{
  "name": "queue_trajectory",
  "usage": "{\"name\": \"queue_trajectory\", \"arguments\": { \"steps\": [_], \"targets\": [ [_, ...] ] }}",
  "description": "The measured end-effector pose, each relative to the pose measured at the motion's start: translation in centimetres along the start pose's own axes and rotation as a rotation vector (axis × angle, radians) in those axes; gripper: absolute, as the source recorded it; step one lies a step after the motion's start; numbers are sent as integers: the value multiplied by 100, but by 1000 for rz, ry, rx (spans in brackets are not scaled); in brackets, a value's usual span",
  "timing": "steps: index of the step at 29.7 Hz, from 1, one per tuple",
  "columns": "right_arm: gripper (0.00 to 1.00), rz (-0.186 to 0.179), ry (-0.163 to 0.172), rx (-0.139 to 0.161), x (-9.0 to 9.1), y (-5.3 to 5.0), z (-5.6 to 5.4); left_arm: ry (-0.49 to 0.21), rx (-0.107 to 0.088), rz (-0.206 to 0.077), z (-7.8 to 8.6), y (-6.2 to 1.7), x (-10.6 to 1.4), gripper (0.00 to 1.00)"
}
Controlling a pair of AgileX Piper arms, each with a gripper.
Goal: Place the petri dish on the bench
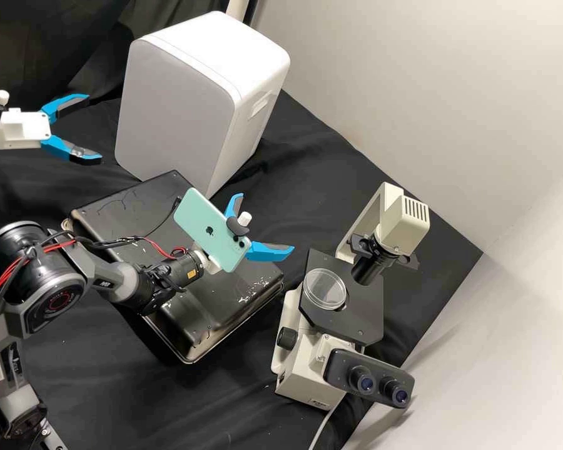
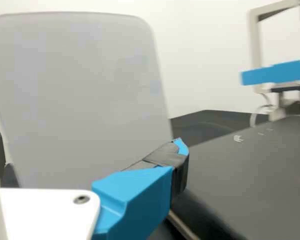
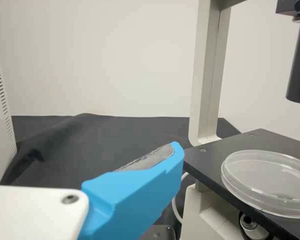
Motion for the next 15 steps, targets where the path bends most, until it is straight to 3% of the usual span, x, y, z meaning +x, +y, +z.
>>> {"name": "queue_trajectory", "arguments": {
  "steps": [7,15],
  "targets": [
    [100,0,0,0,0,0,0,-84,18,-10,131,-16,-165,100],
    [100,0,0,0,0,0,0,-146,15,-11,235,-30,-298,100]
  ]
}}
